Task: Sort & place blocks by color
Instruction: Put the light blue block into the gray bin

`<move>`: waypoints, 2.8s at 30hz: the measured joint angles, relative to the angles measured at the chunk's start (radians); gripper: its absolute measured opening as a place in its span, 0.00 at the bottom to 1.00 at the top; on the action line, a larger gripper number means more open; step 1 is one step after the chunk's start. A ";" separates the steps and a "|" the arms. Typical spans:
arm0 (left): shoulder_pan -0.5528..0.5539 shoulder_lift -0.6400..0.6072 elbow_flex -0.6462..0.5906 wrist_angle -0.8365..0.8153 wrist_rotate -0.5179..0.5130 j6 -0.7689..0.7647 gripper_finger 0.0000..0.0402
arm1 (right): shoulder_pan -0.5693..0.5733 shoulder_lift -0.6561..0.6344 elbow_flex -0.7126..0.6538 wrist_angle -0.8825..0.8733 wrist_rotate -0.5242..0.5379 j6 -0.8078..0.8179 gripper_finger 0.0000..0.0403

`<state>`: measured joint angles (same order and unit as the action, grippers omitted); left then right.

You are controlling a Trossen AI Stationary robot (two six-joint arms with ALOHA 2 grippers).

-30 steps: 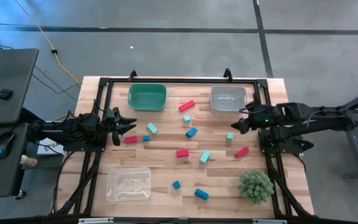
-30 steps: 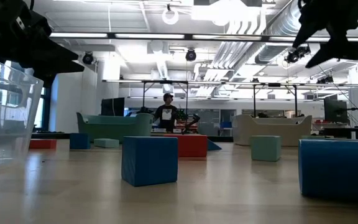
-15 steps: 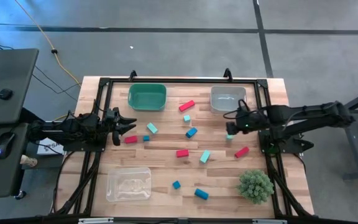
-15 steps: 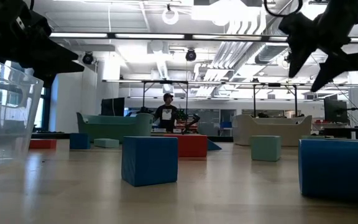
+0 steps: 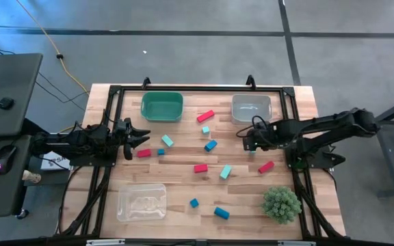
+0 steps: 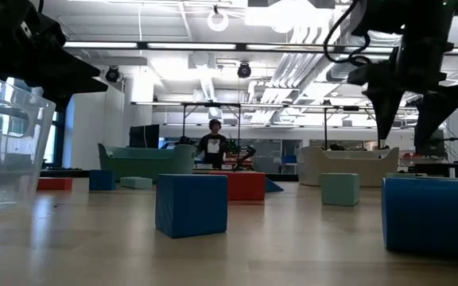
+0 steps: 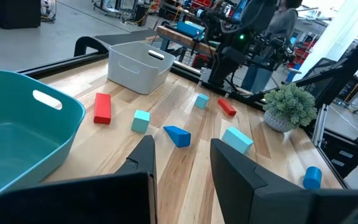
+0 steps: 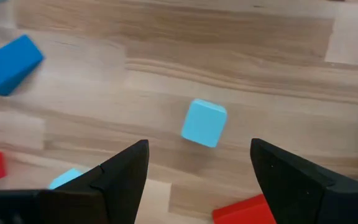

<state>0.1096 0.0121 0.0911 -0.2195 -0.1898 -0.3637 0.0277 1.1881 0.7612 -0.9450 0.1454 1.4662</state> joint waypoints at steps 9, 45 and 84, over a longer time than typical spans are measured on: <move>0.000 0.000 0.000 0.000 0.000 0.000 0.19 | -0.001 0.105 0.000 0.028 -0.004 0.018 0.67; 0.000 0.000 0.000 0.000 0.000 0.000 0.19 | -0.001 0.352 0.000 0.124 0.012 0.008 0.34; 0.000 0.000 0.000 0.000 0.000 -0.141 0.19 | -0.287 0.321 0.553 0.054 0.252 -0.830 0.29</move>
<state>0.1093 0.0124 0.0913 -0.2192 -0.1901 -0.5045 -0.2597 1.5093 1.3147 -0.8915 0.3977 0.6362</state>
